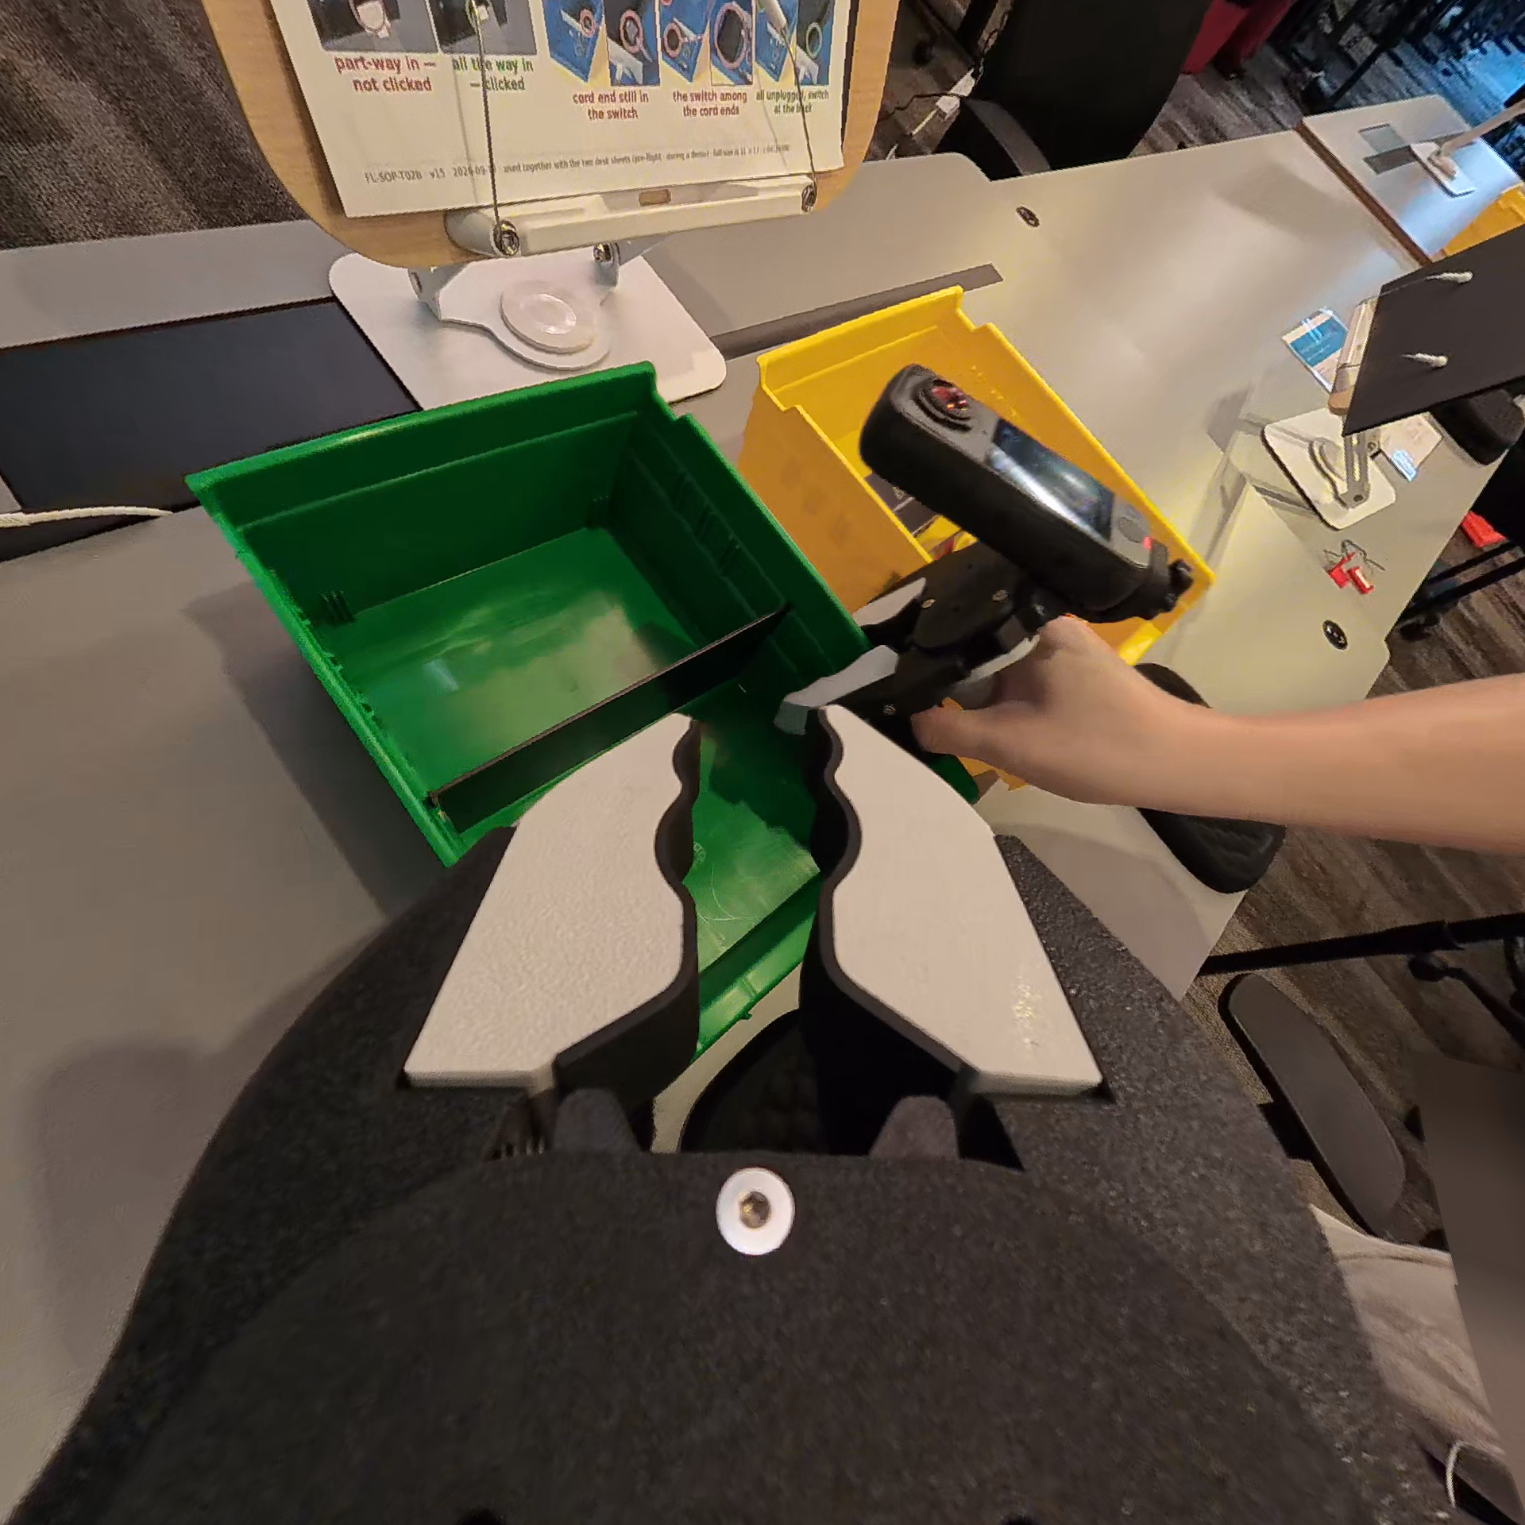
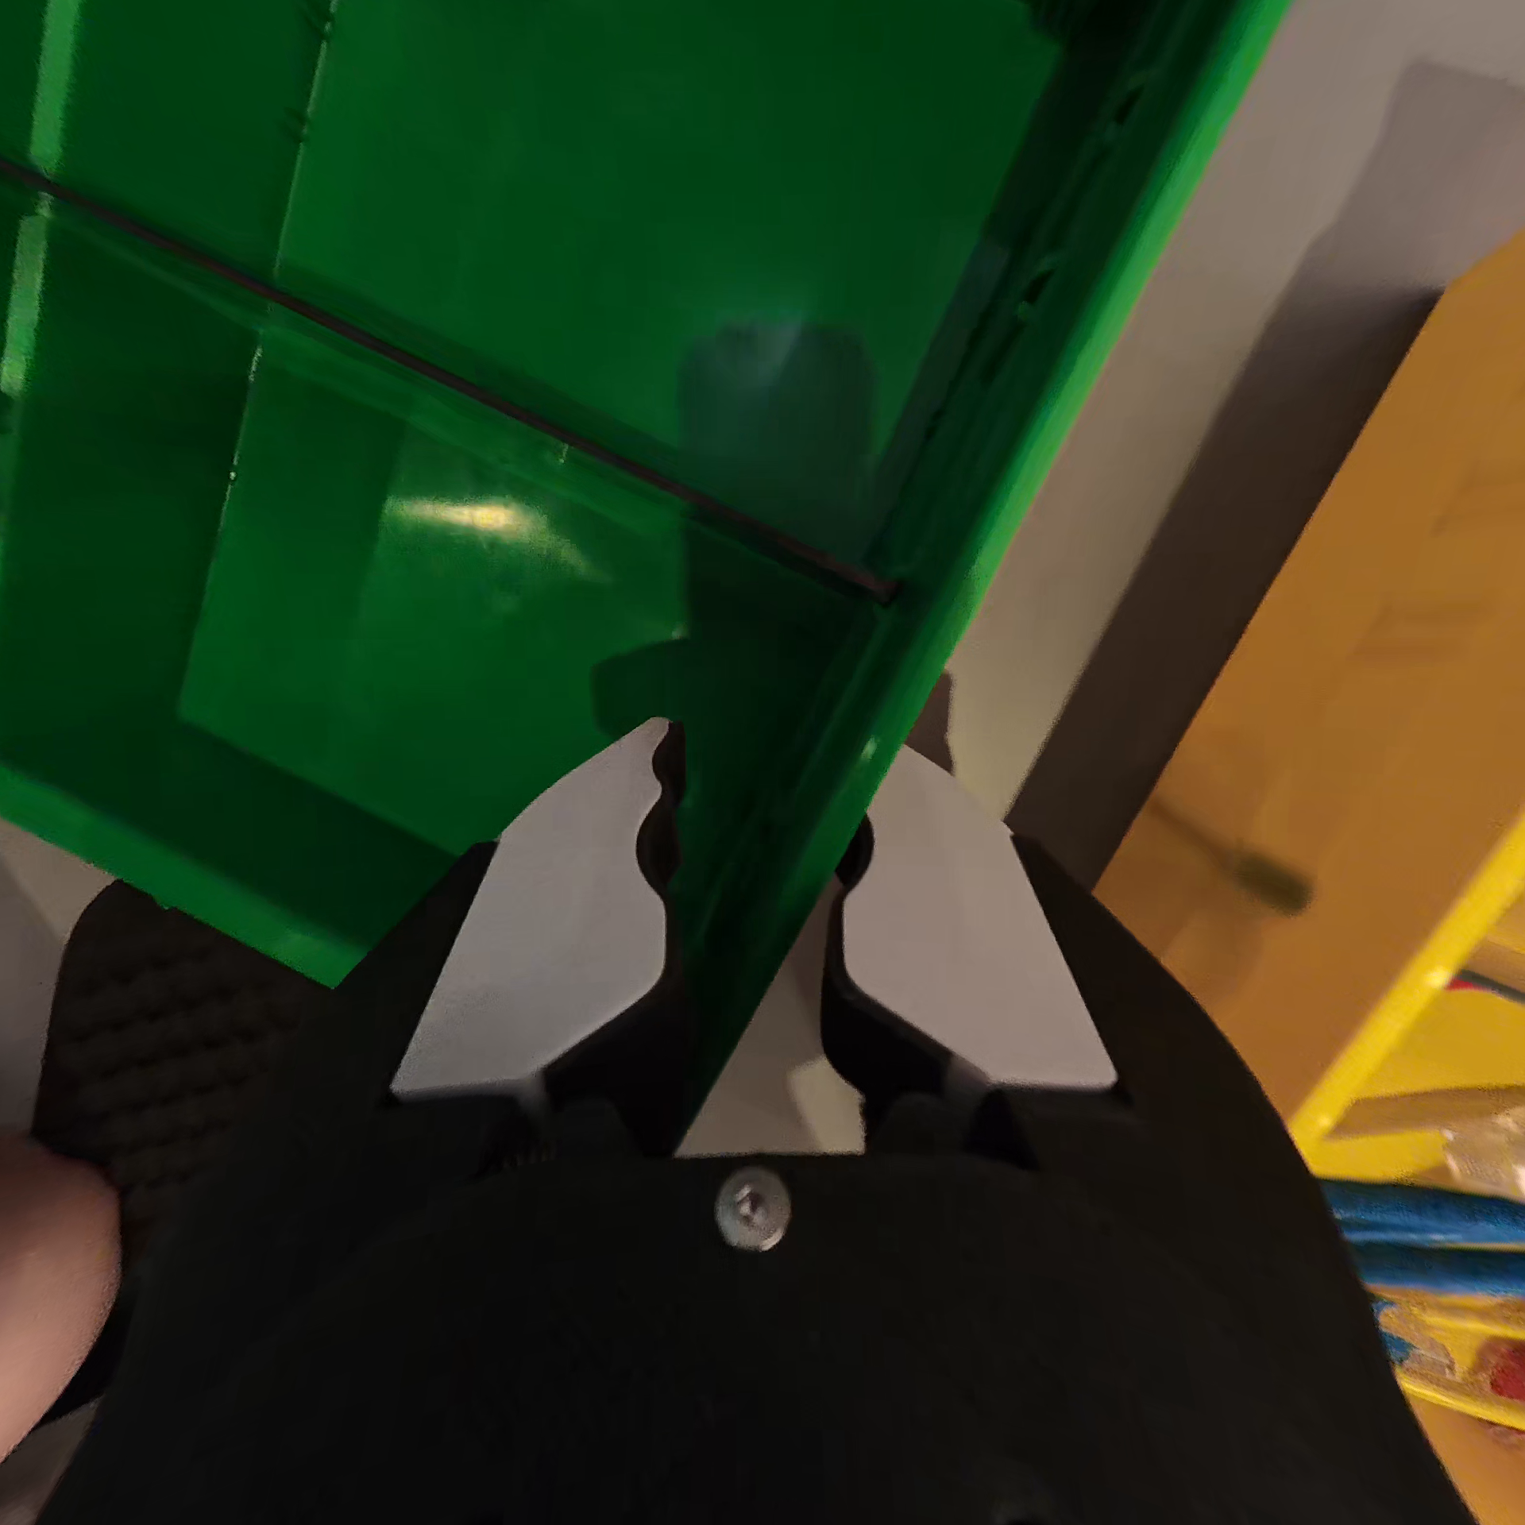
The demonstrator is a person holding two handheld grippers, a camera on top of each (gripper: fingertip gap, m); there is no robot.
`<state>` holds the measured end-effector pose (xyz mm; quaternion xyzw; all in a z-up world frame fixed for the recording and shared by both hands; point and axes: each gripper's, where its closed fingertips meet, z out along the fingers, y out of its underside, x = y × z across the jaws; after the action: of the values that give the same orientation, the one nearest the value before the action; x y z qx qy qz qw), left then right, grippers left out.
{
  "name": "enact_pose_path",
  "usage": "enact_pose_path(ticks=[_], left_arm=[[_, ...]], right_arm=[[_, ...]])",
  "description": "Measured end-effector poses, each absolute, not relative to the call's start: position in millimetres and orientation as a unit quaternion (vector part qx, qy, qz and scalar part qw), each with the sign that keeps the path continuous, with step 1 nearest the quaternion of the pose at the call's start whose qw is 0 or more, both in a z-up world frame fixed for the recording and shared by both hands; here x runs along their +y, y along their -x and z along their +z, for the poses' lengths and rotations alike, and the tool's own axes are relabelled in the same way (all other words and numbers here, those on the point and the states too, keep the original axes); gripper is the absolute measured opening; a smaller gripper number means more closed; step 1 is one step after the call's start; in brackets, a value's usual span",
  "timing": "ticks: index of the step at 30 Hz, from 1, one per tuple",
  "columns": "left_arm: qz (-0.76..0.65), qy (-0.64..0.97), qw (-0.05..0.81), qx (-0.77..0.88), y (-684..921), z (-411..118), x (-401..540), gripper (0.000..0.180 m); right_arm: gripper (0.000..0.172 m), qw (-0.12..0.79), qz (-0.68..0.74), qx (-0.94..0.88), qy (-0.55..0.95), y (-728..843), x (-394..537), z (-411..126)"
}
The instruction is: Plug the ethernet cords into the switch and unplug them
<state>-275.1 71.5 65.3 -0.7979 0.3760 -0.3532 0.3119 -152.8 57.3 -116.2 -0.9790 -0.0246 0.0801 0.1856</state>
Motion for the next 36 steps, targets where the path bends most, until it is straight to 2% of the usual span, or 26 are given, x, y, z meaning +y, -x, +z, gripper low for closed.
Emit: enact_pose_path(ticks=[4, 11, 15, 18, 21, 25, 29, 32, 36], left_arm=[[-0.355, 0.795, 0.311, 0.381, 276.4, 65.9, 69.2, 0.023], [-0.362, 0.796, 0.313, 0.372, 281.7, 67.2, 71.5, 0.022], [-0.358, 0.795, 0.318, 0.372, 283.0, 71.1, 68.3, 0.021], [-0.366, 0.781, 0.355, 0.36, 284.3, 90.1, 64.0, 0.021], [-0.376, 0.764, 0.423, 0.31, 288.0, 124.3, 59.6, 0.032], [-0.409, 0.675, 0.53, 0.31, 289.3, 184.7, 16.0, 0.033], [-0.396, 0.635, 0.583, 0.317, 300.7, 207.6, -21.3, 0.038], [-0.379, 0.632, 0.594, 0.323, 300.8, 207.6, -26.6, 0.039], [-0.403, 0.651, 0.522, 0.376, 262.4, 183.6, -22.9, 0.044]], right_arm=[[0.033, 0.115, 0.102, -0.034, 0.987, 155.9, 51.7, -138.3], [0.013, 0.068, 0.093, -0.067, 0.991, 145.6, 53.1, -137.0], [0.011, 0.044, 0.098, -0.076, 0.991, 150.1, 45.2, -131.3], [0.011, 0.019, 0.116, -0.084, 0.99, 157.3, 40.0, -120.4], [0.01, -0.001, 0.152, -0.093, 0.984, 166.0, 35.7, -103.3], [0.01, 0.013, 0.169, -0.109, 0.979, 155.3, 35.1, -64.6], [0.01, 0.055, 0.166, -0.107, 0.979, 99.7, 21.3, -11.3], [0.01, 0.097, 0.153, -0.069, 0.981, 30.1, -7.9, 27.6], [0.01, 0.128, 0.129, 0.018, 0.983, -74.8, -73.6, 58.5]])
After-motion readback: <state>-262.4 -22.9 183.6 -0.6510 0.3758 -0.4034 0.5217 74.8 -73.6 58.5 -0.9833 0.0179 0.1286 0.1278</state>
